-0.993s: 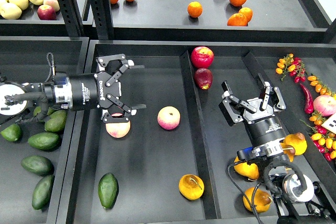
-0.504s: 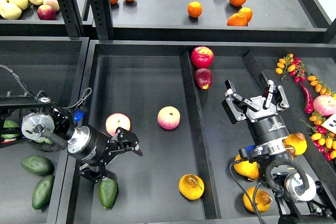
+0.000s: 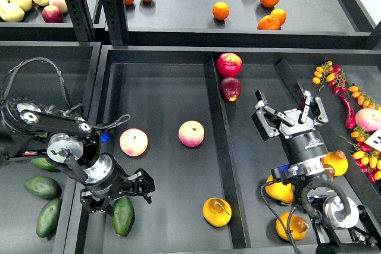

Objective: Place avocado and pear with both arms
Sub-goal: 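Lower the left gripper onto the avocado and close it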

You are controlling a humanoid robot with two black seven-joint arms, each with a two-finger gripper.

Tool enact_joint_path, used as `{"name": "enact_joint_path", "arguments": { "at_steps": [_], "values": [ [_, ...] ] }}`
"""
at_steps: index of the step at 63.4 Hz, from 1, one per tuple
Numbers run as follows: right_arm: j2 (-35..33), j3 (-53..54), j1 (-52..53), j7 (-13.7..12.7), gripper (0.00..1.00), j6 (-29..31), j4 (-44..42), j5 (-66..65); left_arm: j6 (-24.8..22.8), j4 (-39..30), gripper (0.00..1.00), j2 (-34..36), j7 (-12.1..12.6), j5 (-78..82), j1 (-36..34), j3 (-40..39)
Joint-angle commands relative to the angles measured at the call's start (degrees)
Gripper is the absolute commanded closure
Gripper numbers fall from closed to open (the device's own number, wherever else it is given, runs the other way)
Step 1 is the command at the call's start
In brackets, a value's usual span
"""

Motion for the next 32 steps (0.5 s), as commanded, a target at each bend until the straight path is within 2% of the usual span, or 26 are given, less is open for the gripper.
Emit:
{"name": "enact_joint_path", "arguments": {
  "at_steps": [1,11,21,32],
  "values": [
    [0.0,-0.01,0.0,0.0,0.0,0.0,-0.01,0.08,0.6,0.72,0.0,-1.2,0.01,-1.82,-0.05,1.12],
    [0.0,-0.1,0.0,0.0,0.0,0.0,-0.01,0.08,1.3,3.09,0.01,-3.31,0.01,-3.49,0.03,2.08],
    [0.0,-0.1,0.0,0.0,0.0,0.0,-0.01,0.08,5.08,5.46,0.01,-6.39,0.01,-3.49,0.38,4.28],
    [0.0,-0.1,0.0,0.0,0.0,0.0,-0.01,0.08,5.43,7.04,0.01,-9.63,0.01,-3.58,1.35,5.86]
  ]
}}
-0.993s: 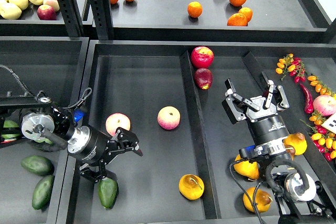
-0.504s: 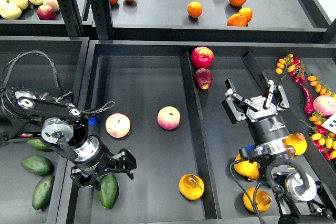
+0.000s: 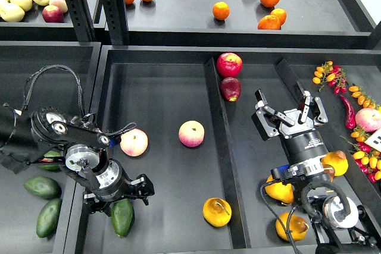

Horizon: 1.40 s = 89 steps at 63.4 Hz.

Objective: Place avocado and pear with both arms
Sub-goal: 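Lower the left gripper onto the avocado and close it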

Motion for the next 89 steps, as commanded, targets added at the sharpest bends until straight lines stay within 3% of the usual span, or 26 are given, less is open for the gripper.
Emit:
{"name": "enact_joint_path", "arguments": {
  "at_steps": [1,89],
  "values": [
    [0.0,0.0,0.0,0.0,0.0,0.0,-0.01,0.0,0.08,1.21,0.01,-2.01,0.0,-0.02,0.4,0.85],
    [0.0,0.0,0.0,0.0,0.0,0.08,-0.01,0.0,-0.19,3.76,0.01,-4.82,0.0,-1.77,0.31,4.9]
  ]
}}
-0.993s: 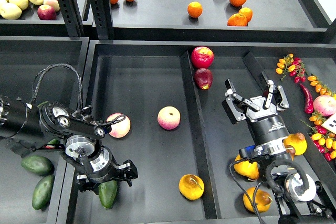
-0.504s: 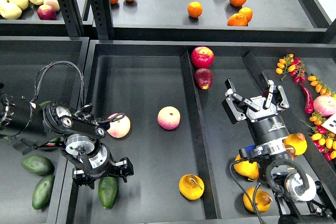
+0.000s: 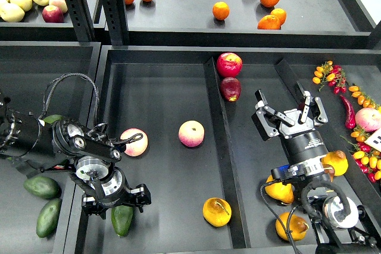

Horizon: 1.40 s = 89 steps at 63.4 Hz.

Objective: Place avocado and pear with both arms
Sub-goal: 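Lower the left gripper onto the avocado and close it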

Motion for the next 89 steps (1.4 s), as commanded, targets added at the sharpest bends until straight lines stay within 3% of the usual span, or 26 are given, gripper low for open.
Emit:
{"name": "enact_joint_path", "arguments": {
  "at_steps": [1,89],
  "values": [
    [0.0,0.0,0.0,0.0,0.0,0.09,0.02,0.0,0.01,0.38,0.01,-0.1,0.0,-1.53,0.41,-0.41],
    [0.0,0.09,0.0,-0.09,0.0,1.32,0.02,0.09,-0.43,6.18,0.01,-3.7,0.0,-1.71,4.72,1.61]
  ]
}}
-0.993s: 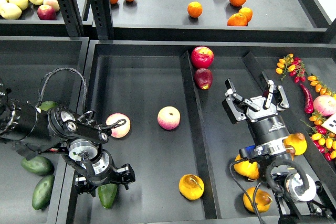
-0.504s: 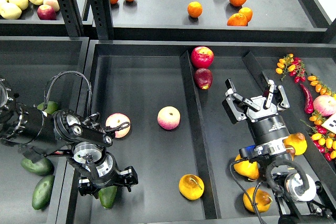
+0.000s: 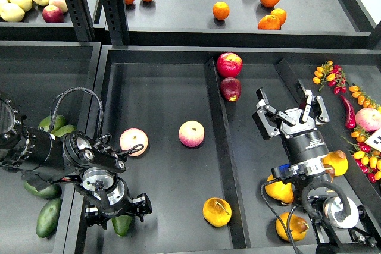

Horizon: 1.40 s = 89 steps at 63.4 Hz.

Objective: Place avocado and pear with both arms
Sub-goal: 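Lower the left gripper onto the avocado and close it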

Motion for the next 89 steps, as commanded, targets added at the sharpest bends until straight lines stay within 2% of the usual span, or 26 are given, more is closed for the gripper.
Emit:
{"name": "enact_joint_path", "arguments": {
  "at_steps": [1,19,56,68,69,73,81,89],
  "values": [
    [0.0,0.02,0.0,0.0,0.0,0.0,-0.03,0.01,0.01,0.41,0.01,0.03,0.0,0.22,0.01,0.0],
    [0.0,0.02,0.0,0.0,0.0,0.0,-0.03,0.01,-0.34,4.81,0.01,-0.05,0.0,0.31,1.15,-0.09],
    [0.0,0.02,-0.09,0.0,0.0,0.0,-0.03,0.01,-0.52,7.09,0.05,-0.05,0.0,0.22,3.79,-0.79],
    [0.0,0.02,-0.09,0.0,0.0,0.0,-0.03,0.01,-0.61,7.27,0.12,-0.05,0.0,0.22,3.79,-0.88],
    [0.0,0.02,-0.09,0.09,0.0,0.0,-0.03,0.01,-0.61,7.18,0.16,-0.05,0.0,0.05,3.79,-0.88],
    [0.0,0.02,-0.09,0.0,0.0,0.0,-0.11,0.01,-0.87,7.18,0.19,-0.05,0.0,-0.13,3.79,-0.97],
    [0.0,0.02,-0.09,0.09,0.0,0.0,-0.11,0.01,-5.61,7.97,0.34,-0.05,0.0,-0.13,3.96,-1.58],
    [0.0,0.02,-0.09,0.09,0.0,0.0,-0.03,0.01,-6.41,8.68,0.41,-0.05,0.0,-0.21,3.96,-2.11]
  ]
}}
